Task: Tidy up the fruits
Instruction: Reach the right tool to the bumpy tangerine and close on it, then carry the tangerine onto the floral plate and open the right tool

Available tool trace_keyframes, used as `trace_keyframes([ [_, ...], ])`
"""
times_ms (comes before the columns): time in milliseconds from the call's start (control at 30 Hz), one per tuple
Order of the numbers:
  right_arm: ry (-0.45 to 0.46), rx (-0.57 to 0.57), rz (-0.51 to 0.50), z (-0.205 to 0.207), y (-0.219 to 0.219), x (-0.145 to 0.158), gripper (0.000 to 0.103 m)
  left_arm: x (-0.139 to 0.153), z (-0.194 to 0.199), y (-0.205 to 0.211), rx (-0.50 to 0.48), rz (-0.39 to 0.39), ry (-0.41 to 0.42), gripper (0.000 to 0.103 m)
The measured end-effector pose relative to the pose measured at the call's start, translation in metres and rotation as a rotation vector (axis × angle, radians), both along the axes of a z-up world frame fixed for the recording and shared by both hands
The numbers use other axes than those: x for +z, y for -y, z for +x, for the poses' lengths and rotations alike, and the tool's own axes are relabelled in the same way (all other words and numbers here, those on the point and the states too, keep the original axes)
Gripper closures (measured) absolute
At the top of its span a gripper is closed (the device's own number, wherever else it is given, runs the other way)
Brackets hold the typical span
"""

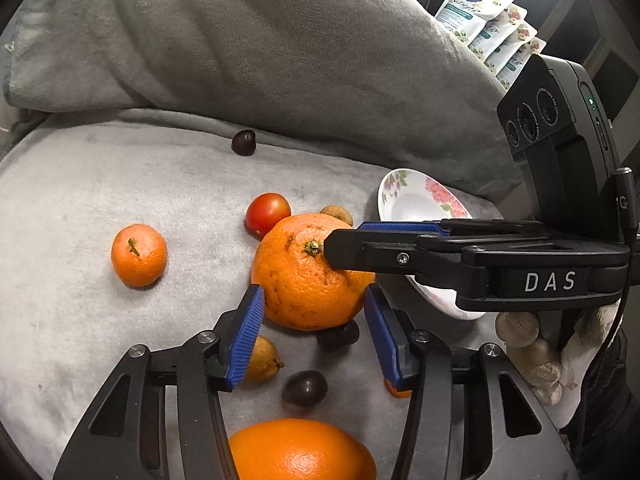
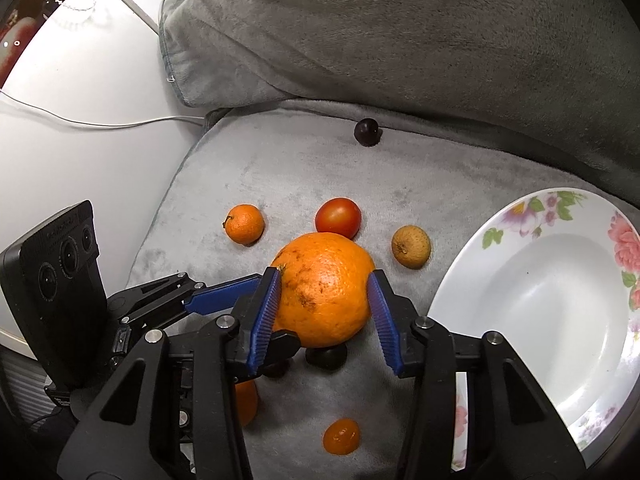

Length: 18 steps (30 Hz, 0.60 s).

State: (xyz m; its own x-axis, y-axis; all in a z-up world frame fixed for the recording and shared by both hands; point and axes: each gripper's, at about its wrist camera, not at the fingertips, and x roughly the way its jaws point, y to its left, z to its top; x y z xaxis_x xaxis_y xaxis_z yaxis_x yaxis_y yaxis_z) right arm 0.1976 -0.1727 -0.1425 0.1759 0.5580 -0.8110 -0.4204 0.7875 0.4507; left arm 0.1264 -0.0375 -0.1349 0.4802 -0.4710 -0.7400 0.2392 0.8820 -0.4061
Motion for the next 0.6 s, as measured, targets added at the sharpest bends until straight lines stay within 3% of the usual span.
trace_keyframes([
  [600, 0.04, 0.0, -0.018, -0.0055, -0.0026, 0.0047, 0.062, 0.0048, -0.006, 0.0013, 0.009, 0.016, 0.033, 0.055],
])
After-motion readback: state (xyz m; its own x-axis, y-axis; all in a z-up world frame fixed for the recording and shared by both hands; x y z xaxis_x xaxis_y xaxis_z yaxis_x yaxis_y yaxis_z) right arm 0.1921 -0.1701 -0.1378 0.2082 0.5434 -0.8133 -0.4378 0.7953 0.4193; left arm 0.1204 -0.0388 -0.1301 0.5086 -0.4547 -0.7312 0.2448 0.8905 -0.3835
